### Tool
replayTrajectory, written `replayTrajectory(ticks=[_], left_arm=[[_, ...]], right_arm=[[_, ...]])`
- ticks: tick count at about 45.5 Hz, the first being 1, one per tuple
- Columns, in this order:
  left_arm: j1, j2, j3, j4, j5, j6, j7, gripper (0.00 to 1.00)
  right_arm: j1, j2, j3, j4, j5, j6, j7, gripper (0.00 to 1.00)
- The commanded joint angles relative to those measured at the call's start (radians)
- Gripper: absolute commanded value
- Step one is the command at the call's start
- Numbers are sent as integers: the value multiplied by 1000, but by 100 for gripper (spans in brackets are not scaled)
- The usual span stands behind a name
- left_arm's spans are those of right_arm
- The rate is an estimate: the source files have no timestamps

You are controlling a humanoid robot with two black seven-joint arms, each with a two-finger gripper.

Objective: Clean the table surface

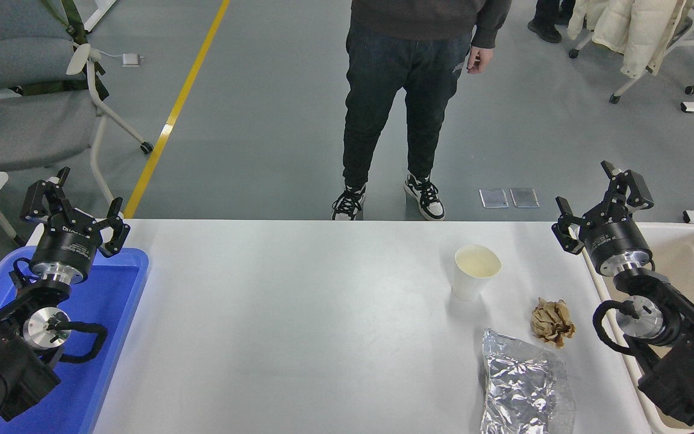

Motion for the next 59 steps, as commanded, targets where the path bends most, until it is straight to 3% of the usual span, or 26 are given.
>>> replayTrajectory(ticks=[1,59], left_arm=[[0,0,0,0,0,0,0,100],[0,0,0,0,0,0,0,100]], right_arm=[[3,-1,4,-4,0,-5,0,100],[18,-48,-8,2,6,5,-6,100]])
